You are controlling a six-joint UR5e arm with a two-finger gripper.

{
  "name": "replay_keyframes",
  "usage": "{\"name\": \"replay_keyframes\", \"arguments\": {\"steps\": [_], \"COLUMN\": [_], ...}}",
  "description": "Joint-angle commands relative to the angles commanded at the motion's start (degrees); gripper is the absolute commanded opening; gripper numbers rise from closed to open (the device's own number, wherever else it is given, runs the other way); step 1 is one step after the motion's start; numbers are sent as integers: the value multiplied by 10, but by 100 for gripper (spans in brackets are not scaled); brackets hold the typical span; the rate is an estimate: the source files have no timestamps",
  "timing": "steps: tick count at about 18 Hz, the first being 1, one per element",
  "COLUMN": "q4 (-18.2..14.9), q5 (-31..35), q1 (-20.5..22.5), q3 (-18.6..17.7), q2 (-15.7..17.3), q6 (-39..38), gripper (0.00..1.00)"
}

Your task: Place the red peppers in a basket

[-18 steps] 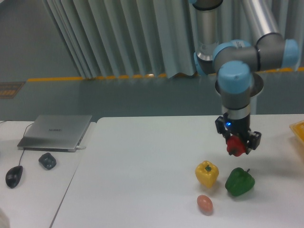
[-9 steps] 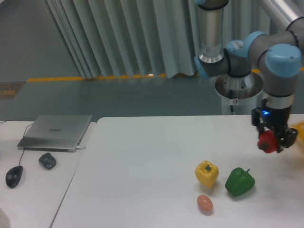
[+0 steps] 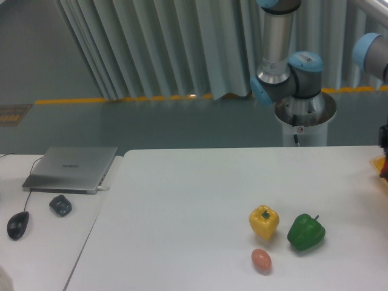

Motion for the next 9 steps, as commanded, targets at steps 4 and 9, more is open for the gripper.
{"name": "replay_keyframes", "arguments": {"steps": [4,9], "q4": [9,46], "q5": [33,32], "q1": [20,36], "q3": [-3,-13], "q2": [-1,-13], "q6": [80,113], "gripper": [51,100]}}
